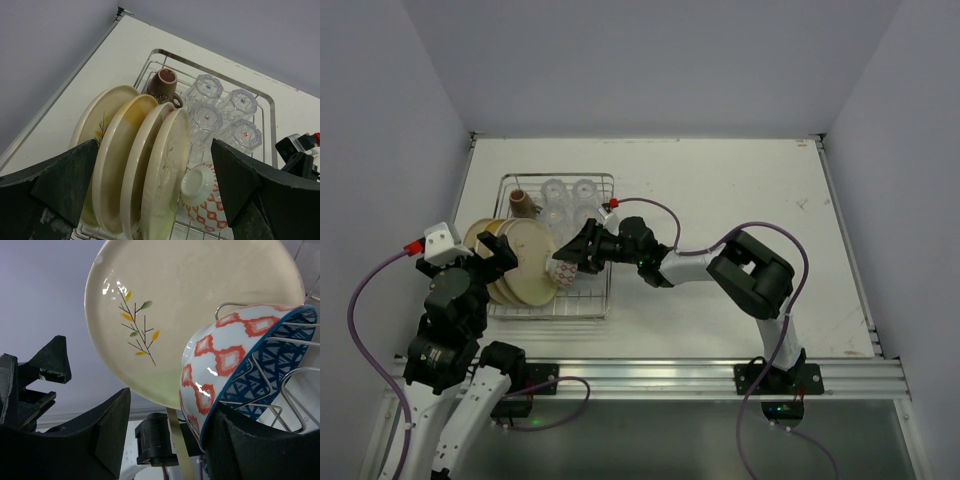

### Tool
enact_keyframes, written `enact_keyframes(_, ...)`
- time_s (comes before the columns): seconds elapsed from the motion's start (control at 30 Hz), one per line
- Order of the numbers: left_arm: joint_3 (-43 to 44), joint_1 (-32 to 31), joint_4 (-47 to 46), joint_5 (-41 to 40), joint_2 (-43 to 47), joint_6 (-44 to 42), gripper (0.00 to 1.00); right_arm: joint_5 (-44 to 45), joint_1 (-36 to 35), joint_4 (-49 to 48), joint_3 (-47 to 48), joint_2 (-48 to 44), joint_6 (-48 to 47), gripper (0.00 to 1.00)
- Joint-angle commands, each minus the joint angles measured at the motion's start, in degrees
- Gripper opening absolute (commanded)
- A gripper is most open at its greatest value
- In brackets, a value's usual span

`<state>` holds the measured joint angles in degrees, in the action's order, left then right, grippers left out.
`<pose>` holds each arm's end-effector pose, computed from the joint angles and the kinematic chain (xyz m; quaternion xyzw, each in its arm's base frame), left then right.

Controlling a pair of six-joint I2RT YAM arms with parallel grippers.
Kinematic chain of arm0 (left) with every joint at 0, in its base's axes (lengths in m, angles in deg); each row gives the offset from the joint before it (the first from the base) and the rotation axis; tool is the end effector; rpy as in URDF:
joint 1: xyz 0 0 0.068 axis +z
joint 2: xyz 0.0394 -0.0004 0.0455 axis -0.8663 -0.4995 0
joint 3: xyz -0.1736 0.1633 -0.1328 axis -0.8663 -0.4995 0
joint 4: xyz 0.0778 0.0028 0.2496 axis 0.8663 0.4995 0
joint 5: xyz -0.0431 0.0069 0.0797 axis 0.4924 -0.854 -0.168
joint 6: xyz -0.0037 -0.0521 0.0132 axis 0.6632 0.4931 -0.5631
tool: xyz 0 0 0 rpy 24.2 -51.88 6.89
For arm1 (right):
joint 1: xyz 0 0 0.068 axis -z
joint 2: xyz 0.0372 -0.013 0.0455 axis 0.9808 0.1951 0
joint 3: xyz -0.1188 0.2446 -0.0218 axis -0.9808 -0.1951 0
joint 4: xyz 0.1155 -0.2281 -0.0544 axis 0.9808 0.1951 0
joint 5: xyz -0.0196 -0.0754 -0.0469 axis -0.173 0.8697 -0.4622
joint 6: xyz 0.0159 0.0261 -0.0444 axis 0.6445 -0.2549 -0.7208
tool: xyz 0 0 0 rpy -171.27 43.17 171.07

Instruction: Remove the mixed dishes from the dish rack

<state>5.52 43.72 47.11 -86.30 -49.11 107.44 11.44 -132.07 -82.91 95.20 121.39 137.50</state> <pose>0.0738 -0.0024 0.3360 -0.2182 0.7276 -0.0164 0.6502 0.2520 0.3626 0.1813 0.0315 0.7380 0.6639 0.1164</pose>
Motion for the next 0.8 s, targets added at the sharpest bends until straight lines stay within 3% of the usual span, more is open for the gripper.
enact_keyframes(0.0,-0.09,-0.56,-2.82,0.46,-0.35,0.18,1.0,-4.03,-0.73,-13.64,1.41,-3.63,2.83,0.57)
enact_keyframes(0.77,-0.27,-0.56,-3.08,0.81,-0.18,0.0,1.0,-5.08,-0.56,-16.97,1.76,-4.43,3.97,0.55)
